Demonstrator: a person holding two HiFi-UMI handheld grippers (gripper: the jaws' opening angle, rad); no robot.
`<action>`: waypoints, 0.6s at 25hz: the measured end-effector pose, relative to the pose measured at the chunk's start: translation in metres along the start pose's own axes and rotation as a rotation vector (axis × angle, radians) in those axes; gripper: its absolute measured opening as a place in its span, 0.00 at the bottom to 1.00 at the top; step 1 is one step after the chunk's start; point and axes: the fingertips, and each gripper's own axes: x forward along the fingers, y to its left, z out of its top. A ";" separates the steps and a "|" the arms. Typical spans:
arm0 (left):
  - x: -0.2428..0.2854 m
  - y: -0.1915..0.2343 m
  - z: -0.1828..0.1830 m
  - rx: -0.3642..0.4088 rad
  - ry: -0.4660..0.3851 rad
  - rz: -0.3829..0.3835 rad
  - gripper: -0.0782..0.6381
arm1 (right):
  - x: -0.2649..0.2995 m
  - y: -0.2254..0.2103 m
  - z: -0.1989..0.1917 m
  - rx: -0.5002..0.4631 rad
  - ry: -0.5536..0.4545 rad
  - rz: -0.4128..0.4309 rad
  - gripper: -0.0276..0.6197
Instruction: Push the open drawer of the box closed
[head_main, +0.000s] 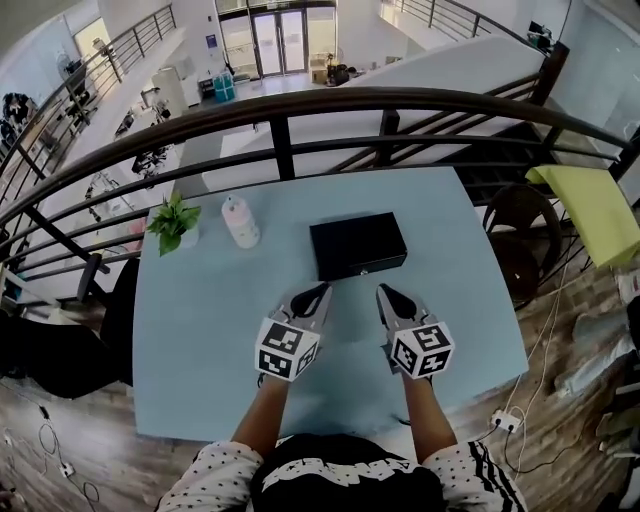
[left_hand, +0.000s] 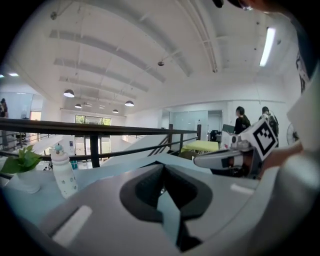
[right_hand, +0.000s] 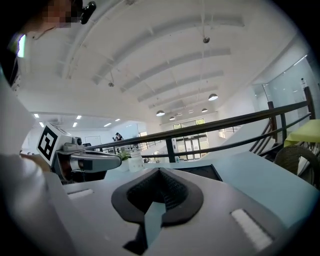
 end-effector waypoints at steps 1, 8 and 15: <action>-0.004 -0.004 0.002 0.007 -0.004 0.002 0.11 | -0.006 0.003 0.003 0.001 -0.012 0.008 0.05; -0.021 -0.036 0.020 0.029 -0.037 -0.005 0.11 | -0.051 0.017 0.022 -0.011 -0.097 0.028 0.05; -0.030 -0.088 0.038 0.106 -0.082 -0.064 0.11 | -0.093 0.021 0.034 -0.011 -0.164 0.009 0.05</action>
